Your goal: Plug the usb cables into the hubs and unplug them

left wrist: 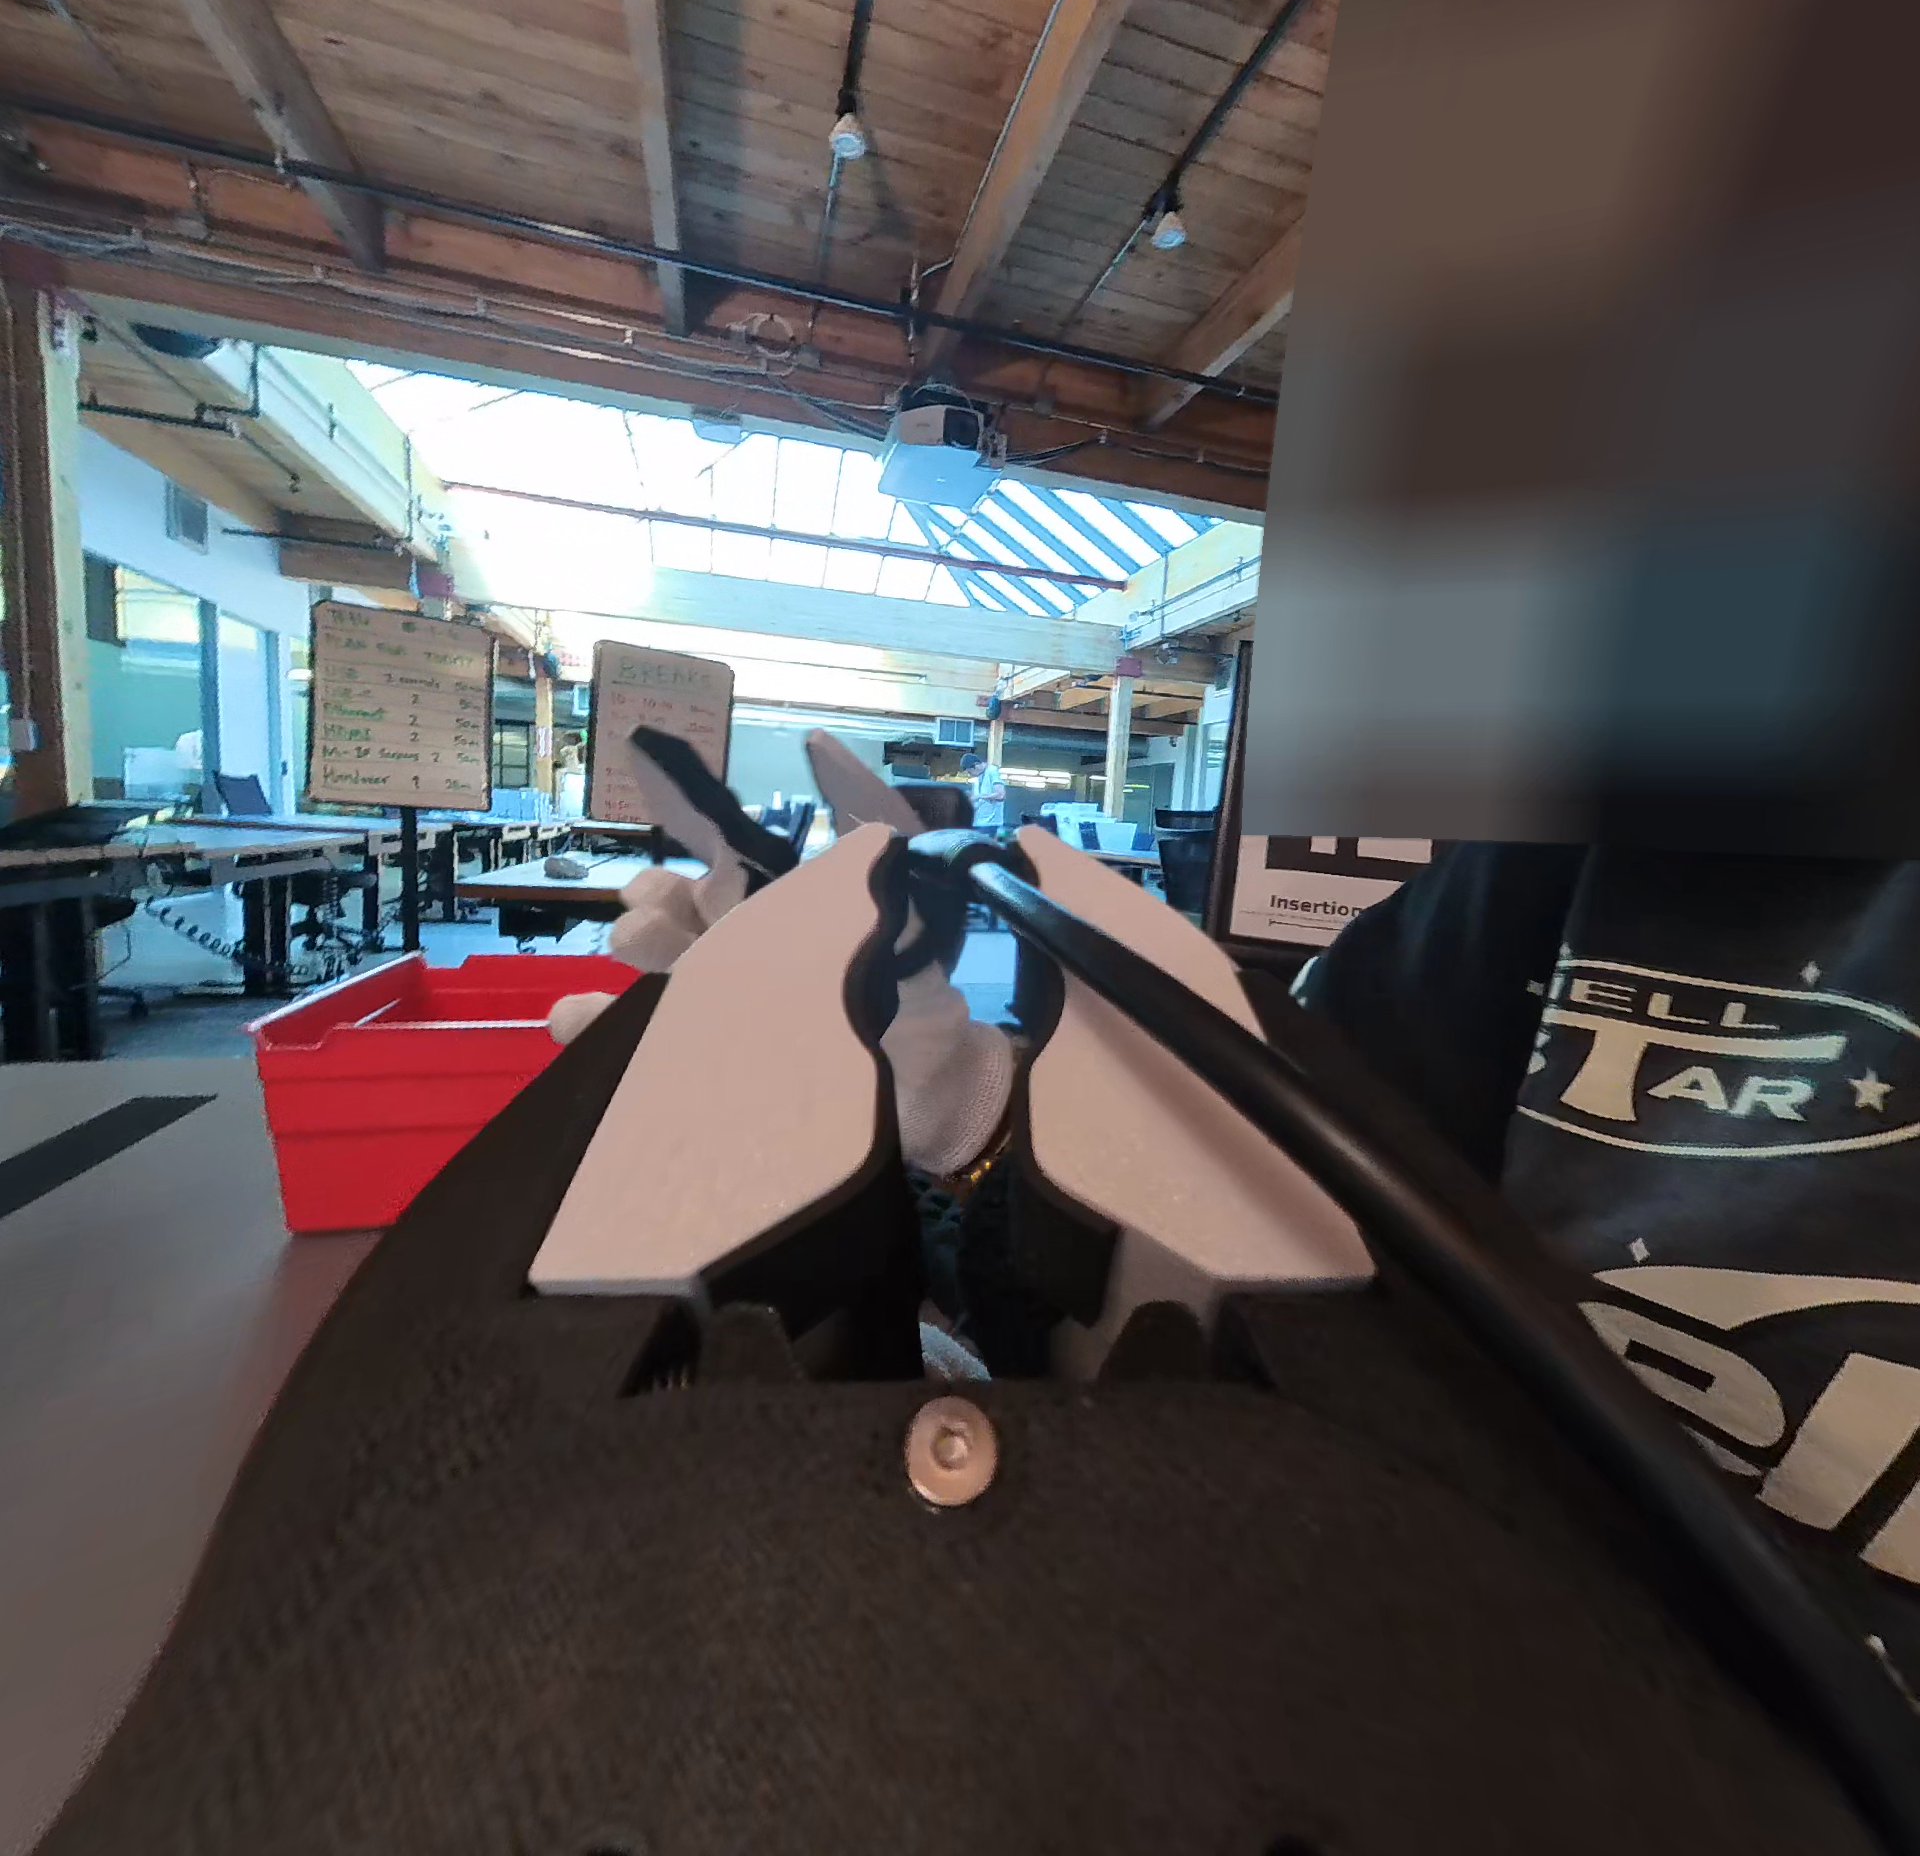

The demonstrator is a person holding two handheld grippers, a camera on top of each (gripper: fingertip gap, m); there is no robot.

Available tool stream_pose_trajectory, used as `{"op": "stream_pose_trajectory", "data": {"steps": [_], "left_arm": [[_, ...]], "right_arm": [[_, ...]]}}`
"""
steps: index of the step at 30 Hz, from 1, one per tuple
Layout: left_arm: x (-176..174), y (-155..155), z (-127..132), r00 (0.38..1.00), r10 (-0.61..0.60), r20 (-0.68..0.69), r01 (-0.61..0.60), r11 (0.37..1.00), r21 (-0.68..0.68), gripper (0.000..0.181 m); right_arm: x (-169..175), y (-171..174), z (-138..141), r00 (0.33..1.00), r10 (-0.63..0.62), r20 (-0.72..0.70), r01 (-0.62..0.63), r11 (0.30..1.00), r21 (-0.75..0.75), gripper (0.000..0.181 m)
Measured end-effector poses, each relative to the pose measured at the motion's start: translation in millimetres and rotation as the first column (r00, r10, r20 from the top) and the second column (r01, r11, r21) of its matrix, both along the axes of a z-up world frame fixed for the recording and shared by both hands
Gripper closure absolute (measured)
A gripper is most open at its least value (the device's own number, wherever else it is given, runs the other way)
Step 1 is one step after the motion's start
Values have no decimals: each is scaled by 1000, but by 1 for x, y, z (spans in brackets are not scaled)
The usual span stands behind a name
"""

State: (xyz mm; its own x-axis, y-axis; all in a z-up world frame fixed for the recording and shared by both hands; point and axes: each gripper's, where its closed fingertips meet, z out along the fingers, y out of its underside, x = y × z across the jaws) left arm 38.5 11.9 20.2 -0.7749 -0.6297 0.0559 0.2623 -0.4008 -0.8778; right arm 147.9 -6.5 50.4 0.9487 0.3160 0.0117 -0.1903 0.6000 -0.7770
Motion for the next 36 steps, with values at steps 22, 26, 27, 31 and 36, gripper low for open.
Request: {"op": "stream_pose_trajectory", "data": {"steps": [22, 26, 27, 31, 36], "left_arm": [[22, -13, -29, 924, 348, 159, -378, 761, 527, 123], [19, -22, -42, 904, 351, 244, -415, 580, 701, 128], [19, -23, -45, 906, 346, 243, -407, 560, 721, 131], [22, -20, -50, 897, 363, 252, -420, 520, 744, 147], [25, -24, -60, 903, 355, 244, -399, 475, 784, 155]], "right_arm": [[-96, 6, -75, 700, 691, -181, -641, 495, -587, 171], [-103, 3, -84, 363, 684, -633, -899, 78, -431, 171], [-103, 3, -83, 340, 679, -651, -910, 63, -410, 171], [-101, 2, -82, 352, 675, -648, -906, 74, -416, 172], [-102, 3, -88, 346, 656, -671, -905, 44, -424, 171]]}}
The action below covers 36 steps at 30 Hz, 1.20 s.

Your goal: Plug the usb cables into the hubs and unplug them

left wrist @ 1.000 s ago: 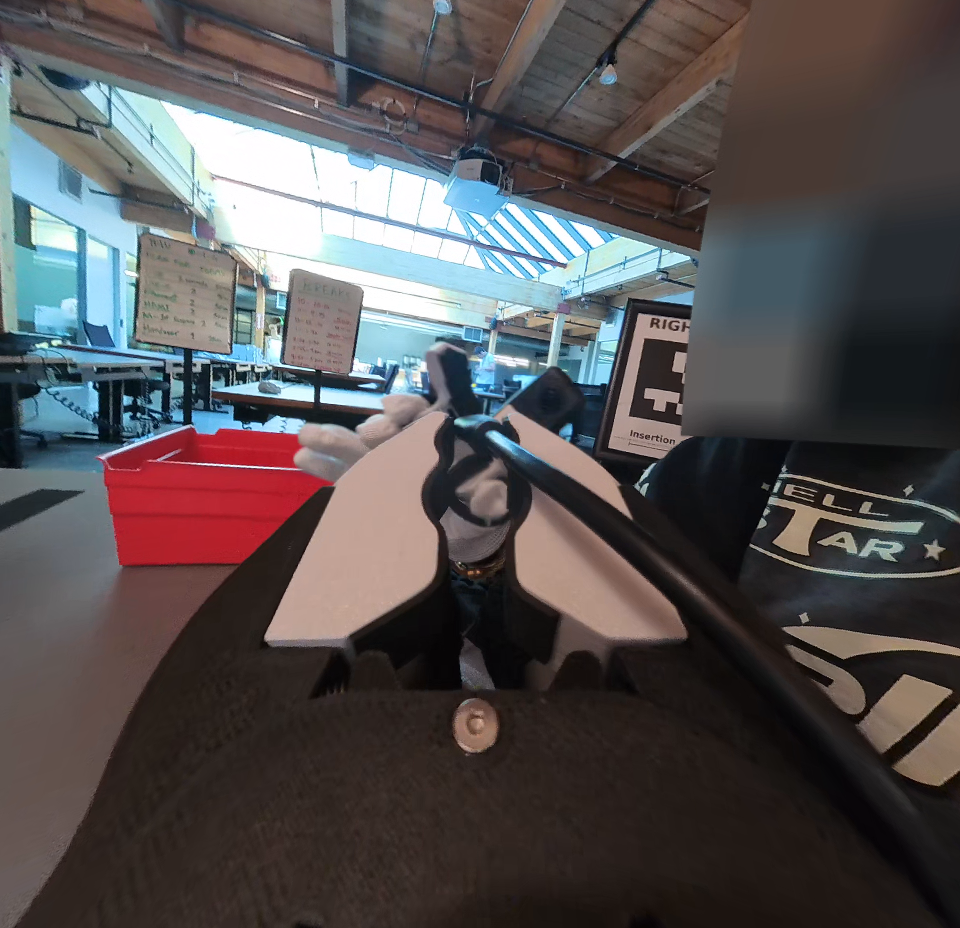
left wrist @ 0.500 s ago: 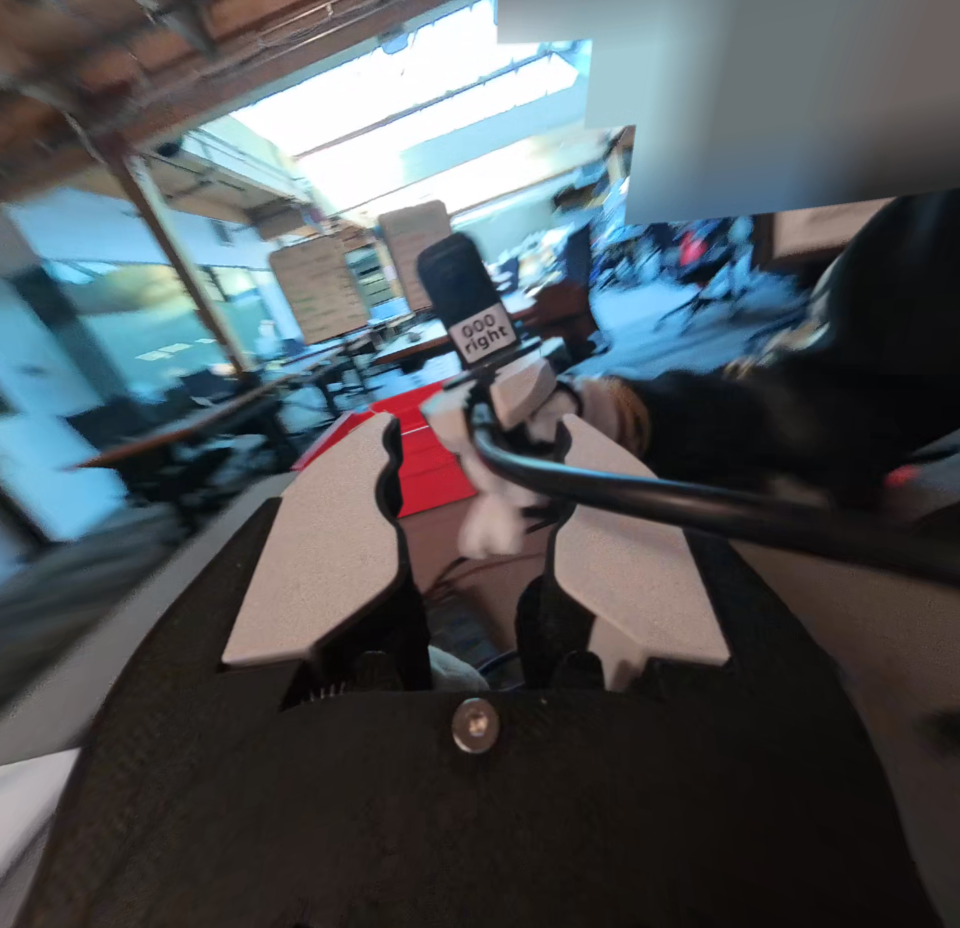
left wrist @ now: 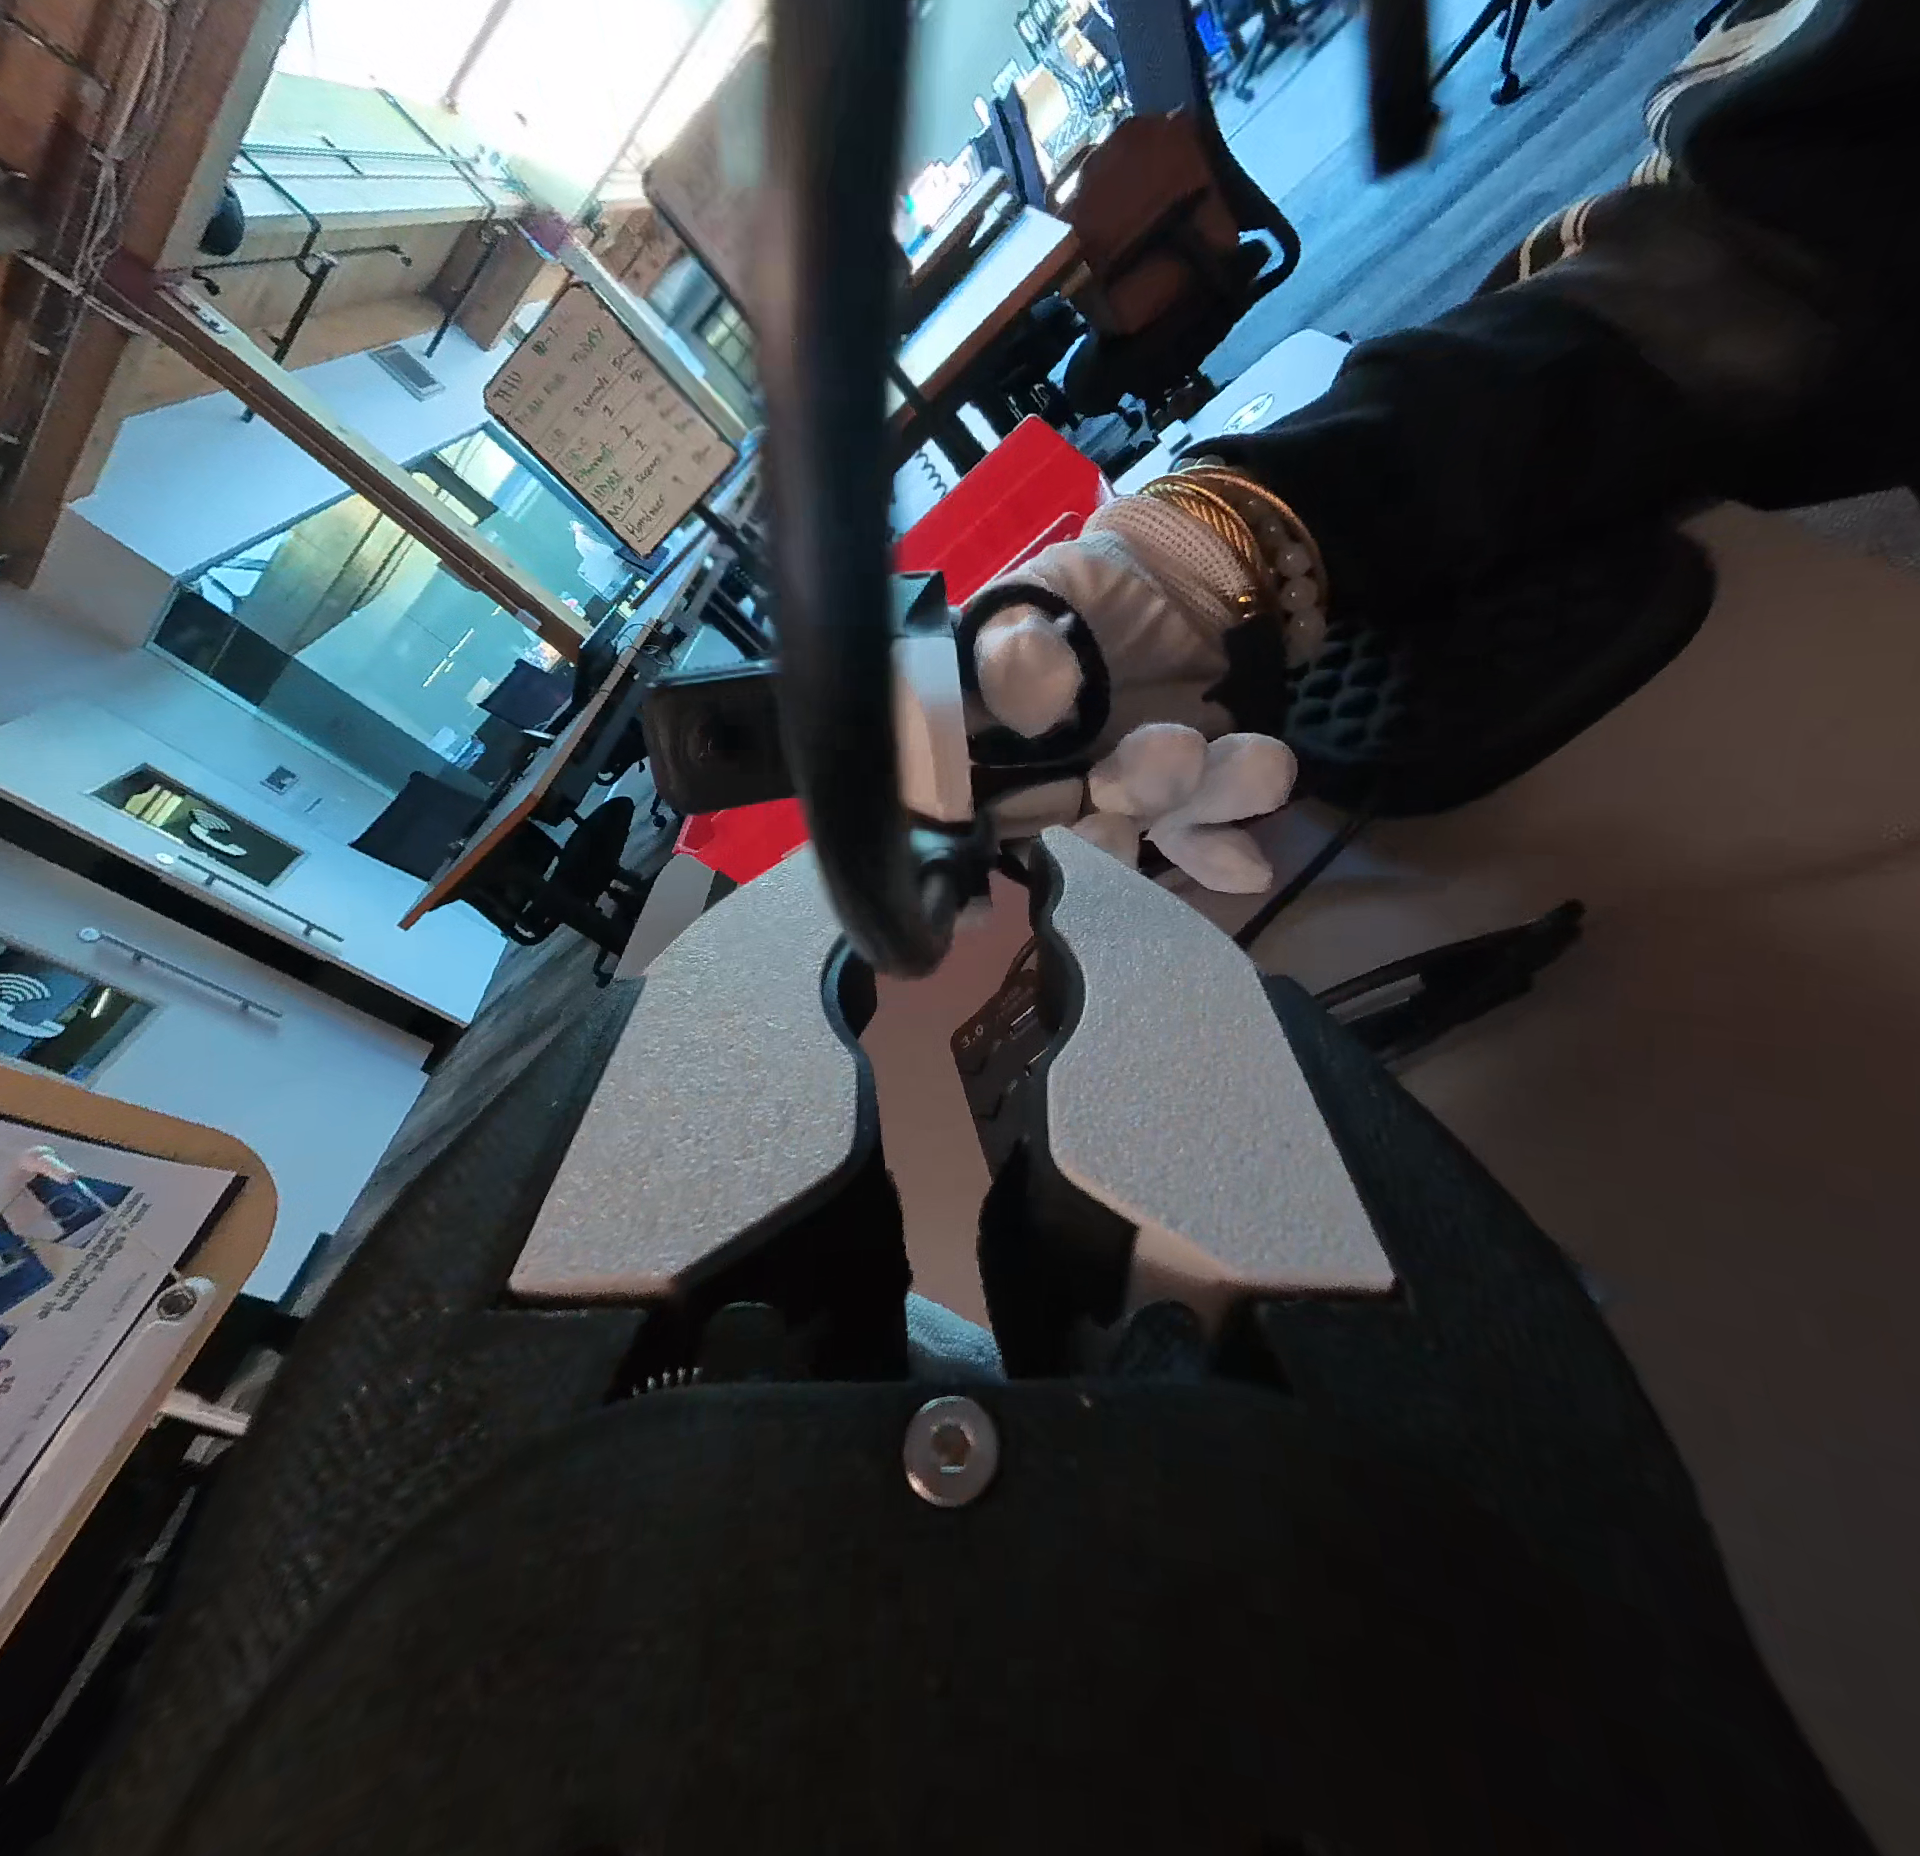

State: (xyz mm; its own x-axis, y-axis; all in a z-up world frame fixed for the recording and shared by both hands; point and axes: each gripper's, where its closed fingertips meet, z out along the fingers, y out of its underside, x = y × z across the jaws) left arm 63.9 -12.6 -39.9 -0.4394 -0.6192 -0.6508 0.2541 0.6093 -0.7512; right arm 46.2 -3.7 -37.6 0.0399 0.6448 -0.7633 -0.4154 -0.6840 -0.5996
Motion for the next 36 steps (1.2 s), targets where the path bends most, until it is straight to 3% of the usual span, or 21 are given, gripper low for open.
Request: {"op": "stream_pose_trajectory", "data": {"steps": [6, 25, 27, 29, 31, 33, 34, 35, 36], "left_arm": [[2, 0, -7, 1000, 14, -28, -13, 999, 31, 165], [2, 0, -1, 999, 27, -33, -27, 1000, -3, 165], [4, 3, 6, 998, 53, -21, -53, 998, -39, 166], [5, 13, 10, 995, 101, -27, -103, 991, -80, 166], [5, 27, 19, 989, 145, -15, -145, 975, -170, 165], [2, 39, 30, 988, 157, -9, -153, 944, -291, 166], [0, 43, 35, 989, 146, -9, -140, 927, -348, 165], [-3, 46, 39, 991, 130, -4, -121, 909, -399, 165], [-6, 48, 44, 994, 110, 10, -94, 889, -448, 165]], "right_arm": [[-4, -2, -2, 1000, 22, 15, -22, 1000, -3, 171], [0, 2, -2, 1000, -4, 1, 4, 1000, -11, 171], [4, 4, 5, 999, -47, 3, 47, 998, 48, 171], [20, 12, 16, 978, -203, 49, 193, 967, 164, 145], [50, 23, 25, 869, -478, 128, 413, 843, 346, 105], [83, 29, 25, 659, -713, 240, 519, 662, 540, 80], [97, 30, 21, 550, -777, 306, 517, 605, 606, 73], [106, 29, 10, 461, -789, 407, 467, 606, 644, 75], [112, 26, -7, 385, -755, 530, 393, 654, 647, 78]]}}
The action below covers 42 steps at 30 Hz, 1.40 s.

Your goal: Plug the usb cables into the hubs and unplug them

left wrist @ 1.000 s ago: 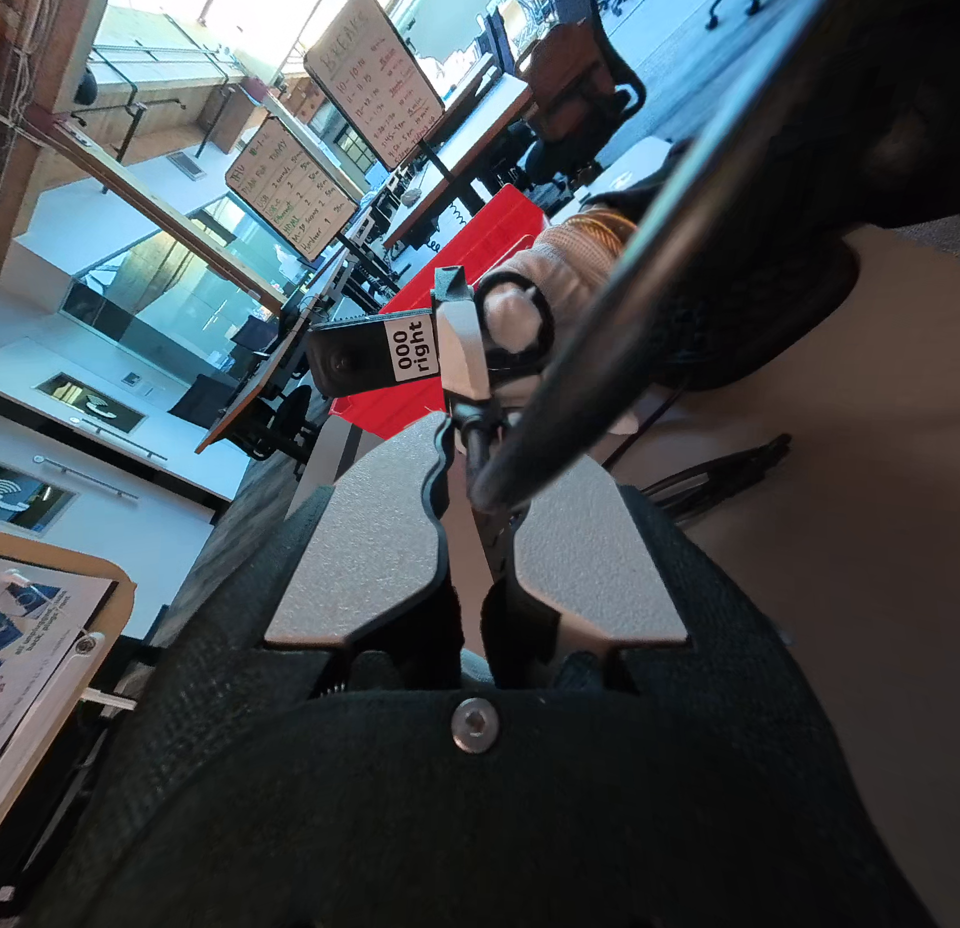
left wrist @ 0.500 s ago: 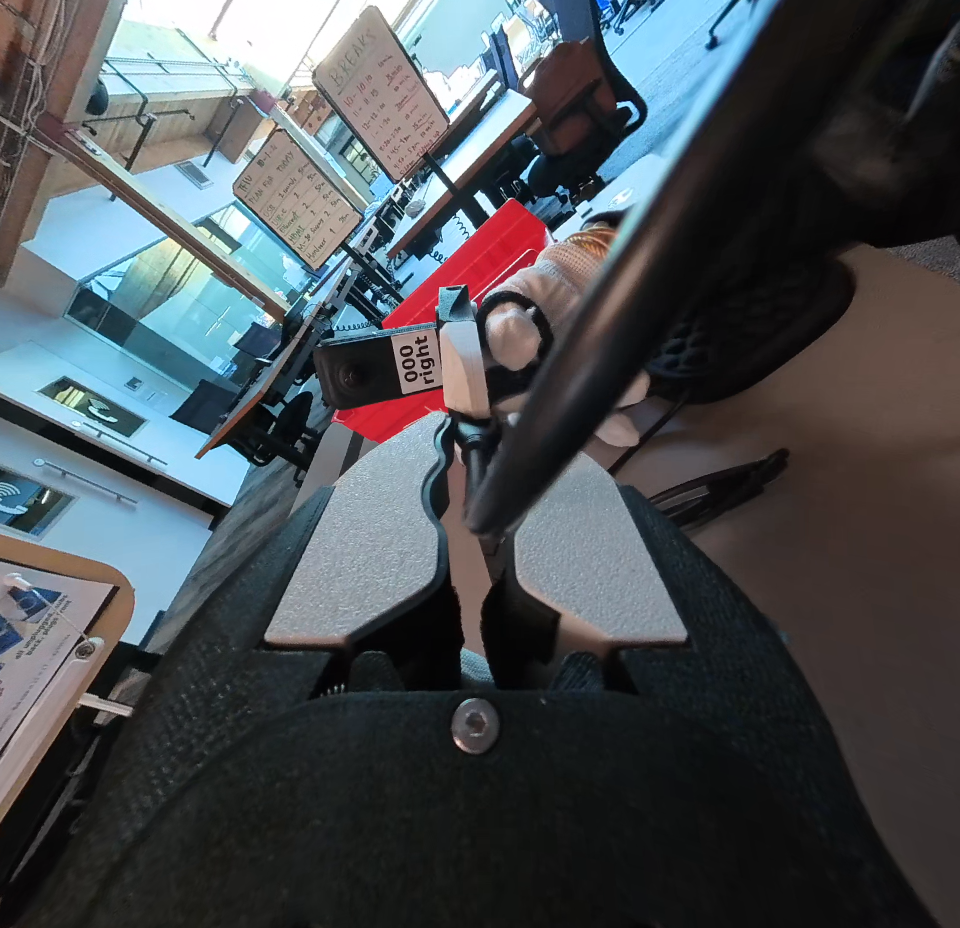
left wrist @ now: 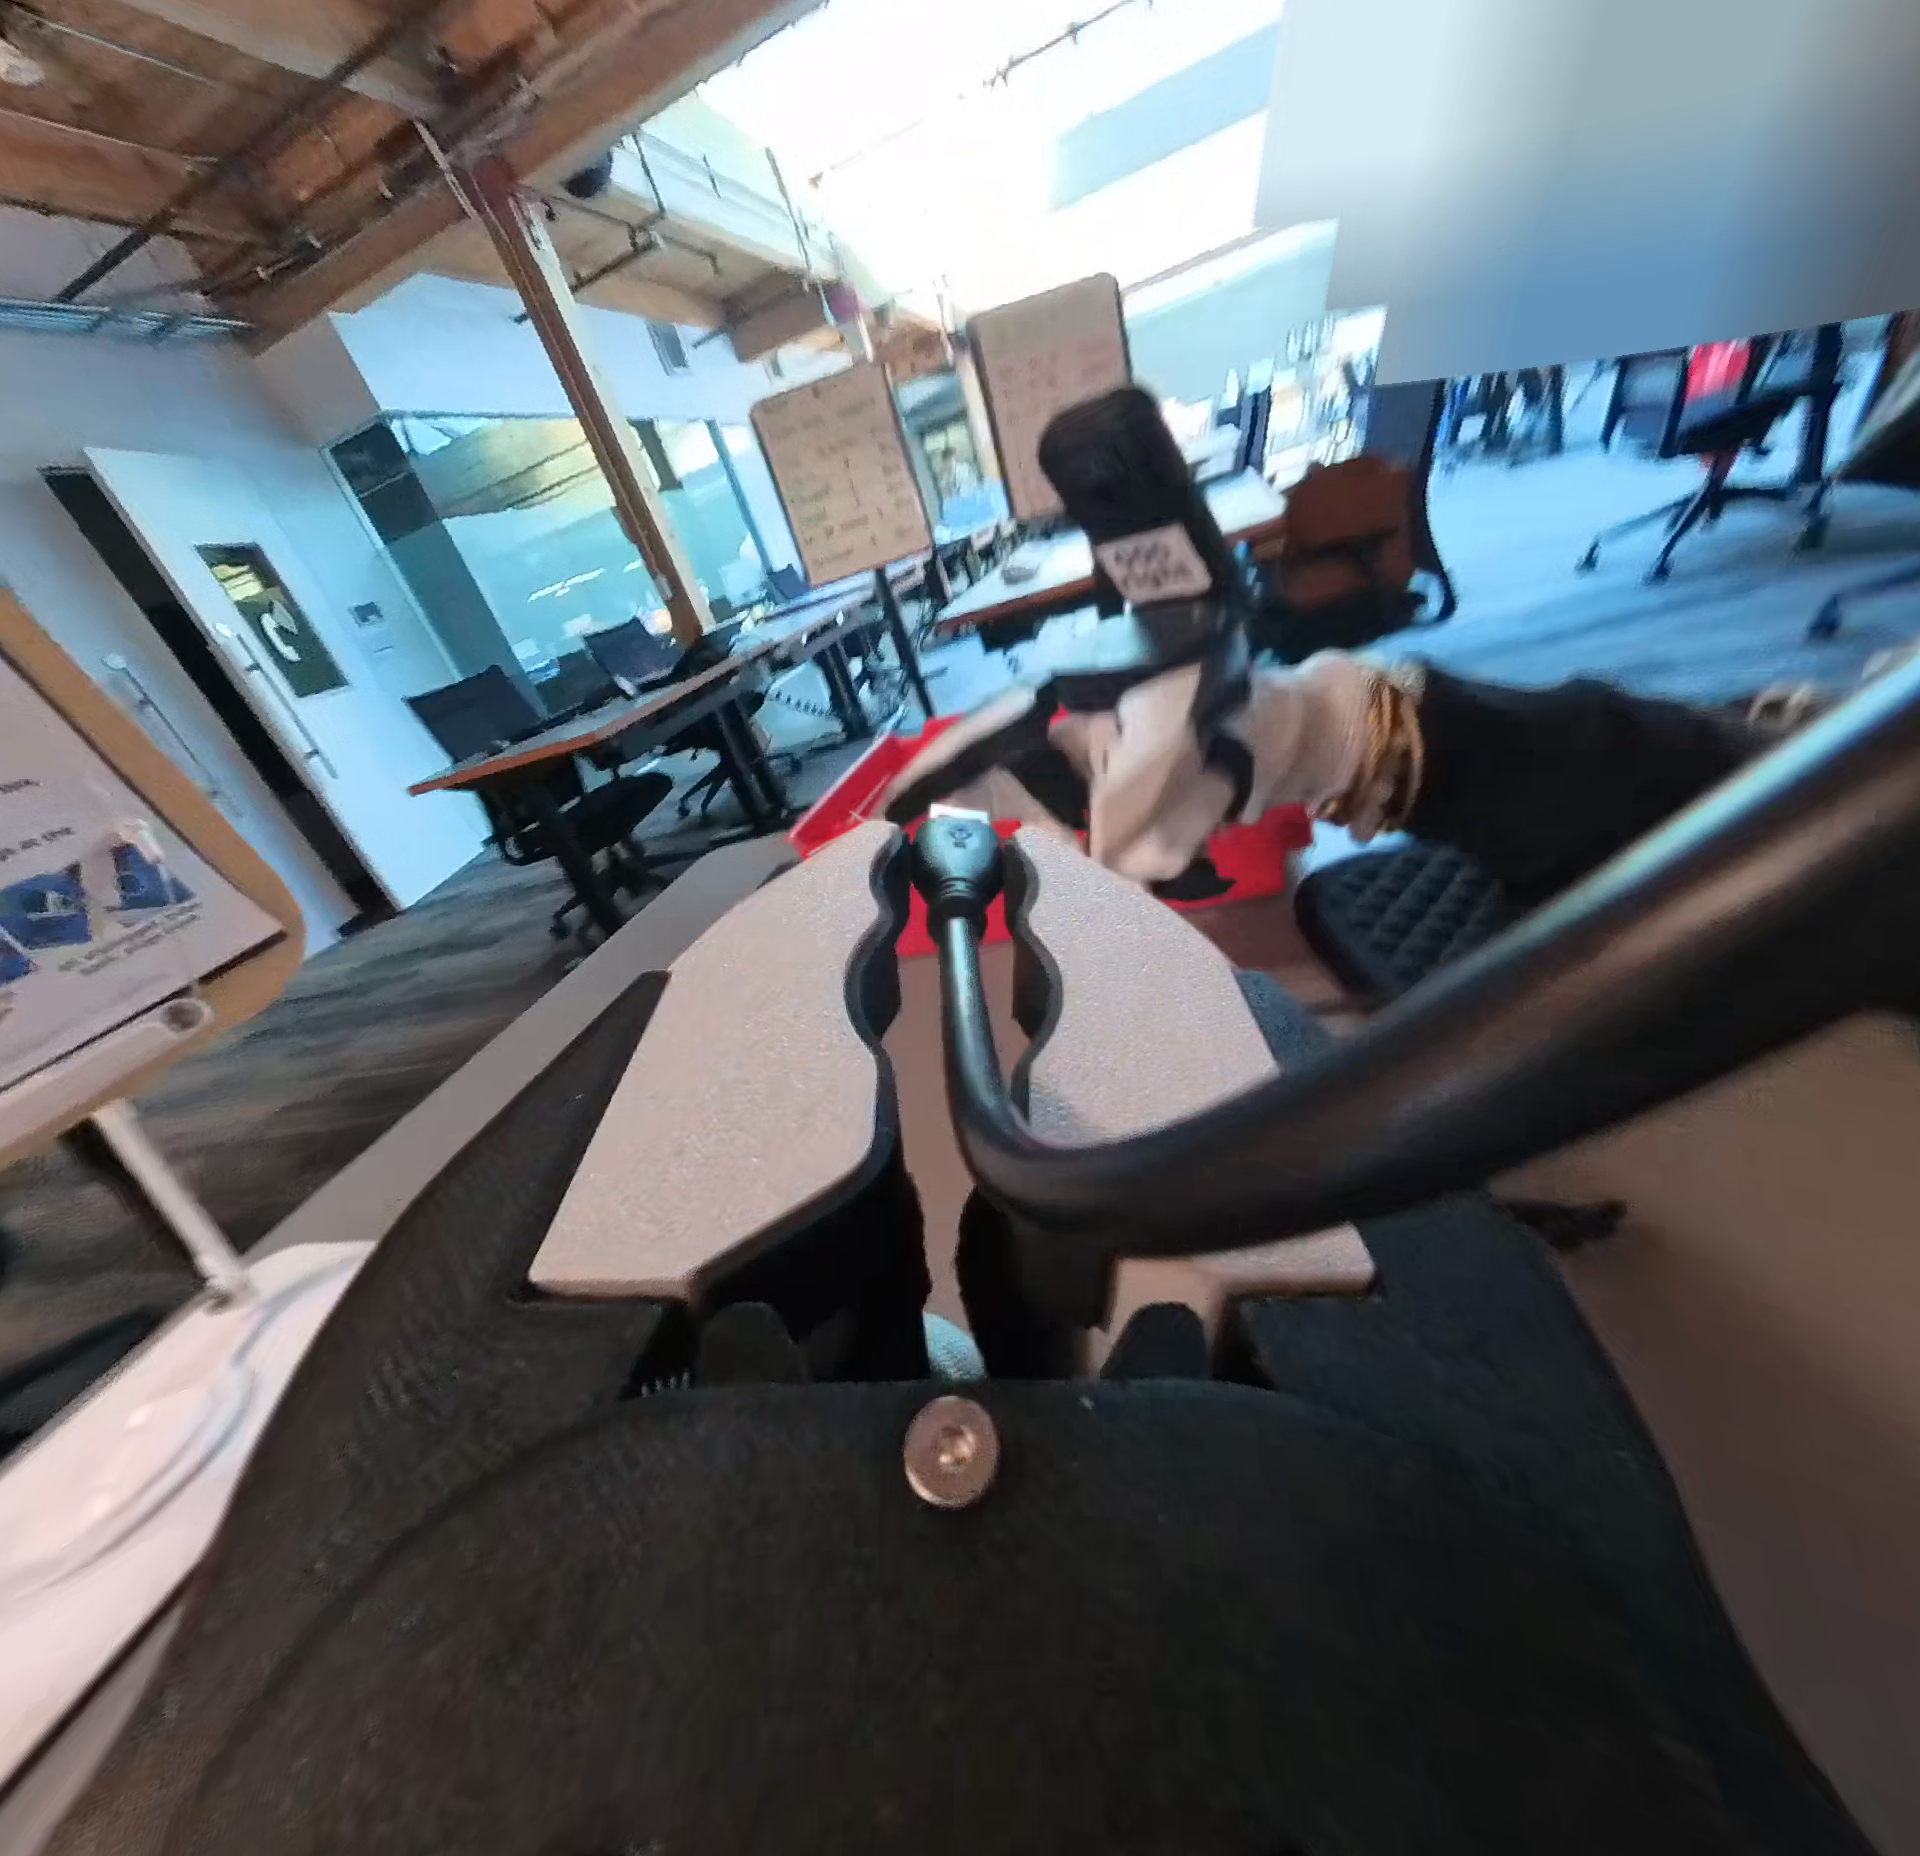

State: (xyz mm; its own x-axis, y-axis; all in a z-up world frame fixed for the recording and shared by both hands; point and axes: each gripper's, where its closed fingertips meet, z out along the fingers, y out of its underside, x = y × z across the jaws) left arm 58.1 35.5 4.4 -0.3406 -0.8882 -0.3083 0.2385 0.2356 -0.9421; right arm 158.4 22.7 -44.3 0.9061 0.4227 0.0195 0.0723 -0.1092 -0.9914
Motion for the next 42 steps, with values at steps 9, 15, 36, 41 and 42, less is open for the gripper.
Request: {"op": "stream_pose_trajectory", "data": {"steps": [9, 15, 36, 41, 42], "left_arm": [[-46, 2, 56, 881, -328, 340, 455, 783, -423, 165], [-42, -4, 50, 896, -354, 267, 437, 807, -396, 165], [-31, -8, 29, 921, -361, 145, 389, 850, -355, 165], [-30, -13, 29, 918, -371, 141, 396, 851, -345, 165], [-30, -13, 29, 921, -364, 138, 389, 856, -339, 165]], "right_arm": [[13, -2, -117, 963, 138, 230, -22, 894, -447, 87], [-1, -3, -143, 921, 322, 218, -160, 824, -544, 86], [-29, 21, -142, 673, 662, 330, -272, 637, -721, 100], [-35, 16, -139, 685, 636, 356, -216, 644, -734, 127], [-32, 11, -133, 694, 608, 385, -148, 644, -750, 126]]}}
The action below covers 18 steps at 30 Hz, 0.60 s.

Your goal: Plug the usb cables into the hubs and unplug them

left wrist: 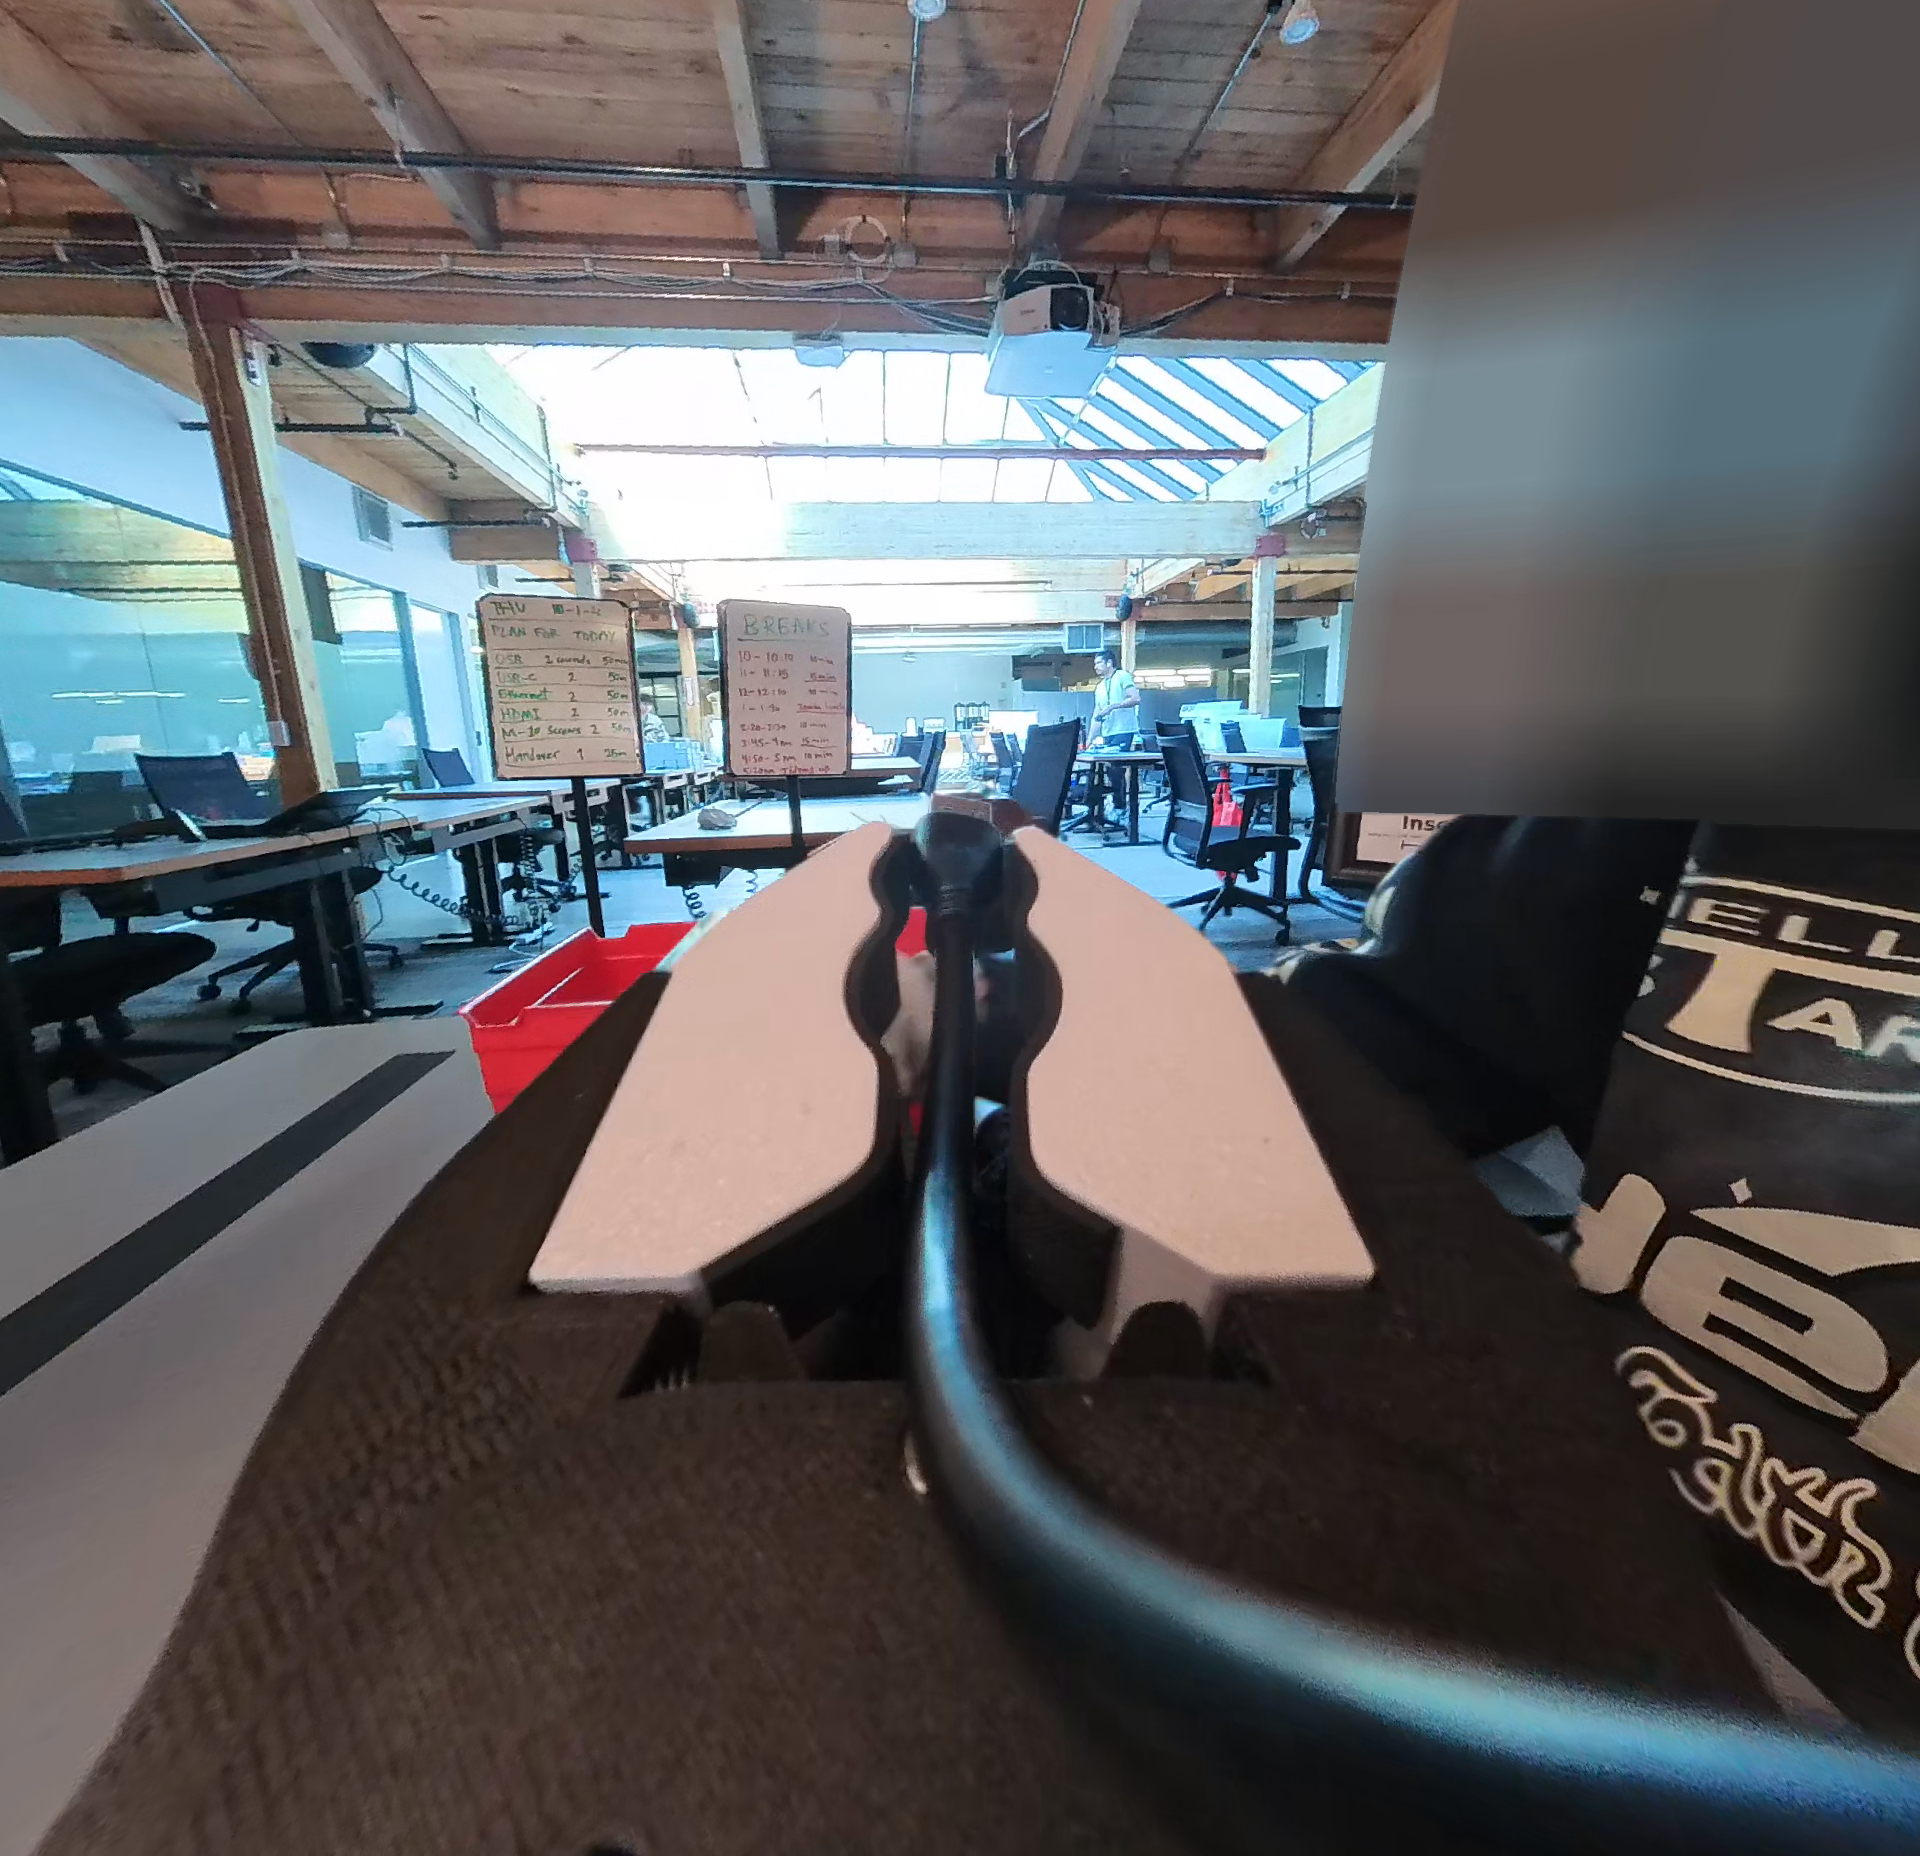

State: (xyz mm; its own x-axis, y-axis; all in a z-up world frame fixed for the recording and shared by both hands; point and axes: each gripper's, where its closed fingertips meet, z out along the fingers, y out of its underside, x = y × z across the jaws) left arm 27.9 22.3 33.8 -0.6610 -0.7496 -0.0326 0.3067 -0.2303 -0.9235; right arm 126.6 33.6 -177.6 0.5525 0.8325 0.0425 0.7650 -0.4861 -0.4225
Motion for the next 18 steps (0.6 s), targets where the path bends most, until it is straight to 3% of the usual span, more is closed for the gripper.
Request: {"op": "stream_pose_trajectory", "data": {"steps": [6, 10, 12, 15, 17, 18], "left_arm": [[-1, 10, 2, 998, 54, 15, -54, 999, -6, 165], [1, 8, 0, 998, 65, 8, -65, 998, 18, 165], [1, 4, -1, 998, 61, 5, -61, 998, 34, 165], [3, -3, -1, 999, 45, 5, -45, 998, 48, 165], [4, -6, -4, 999, 39, -6, -39, 998, 59, 165], [6, -7, -7, 999, 43, -15, -42, 997, 69, 165]], "right_arm": [[-13, -62, 74, 959, -272, 86, 260, 957, 128, 127], [2, -129, 92, 891, -438, 119, 409, 889, 206, 127], [12, -161, 83, 852, -515, 95, 489, 847, 209, 127], [21, -199, 38, 820, -566, 89, 554, 823, 127, 128], [23, -212, 11, 815, -565, 128, 561, 825, 68, 125], [23, -211, 13, 816, -567, 114, 562, 824, 74, 126]]}}
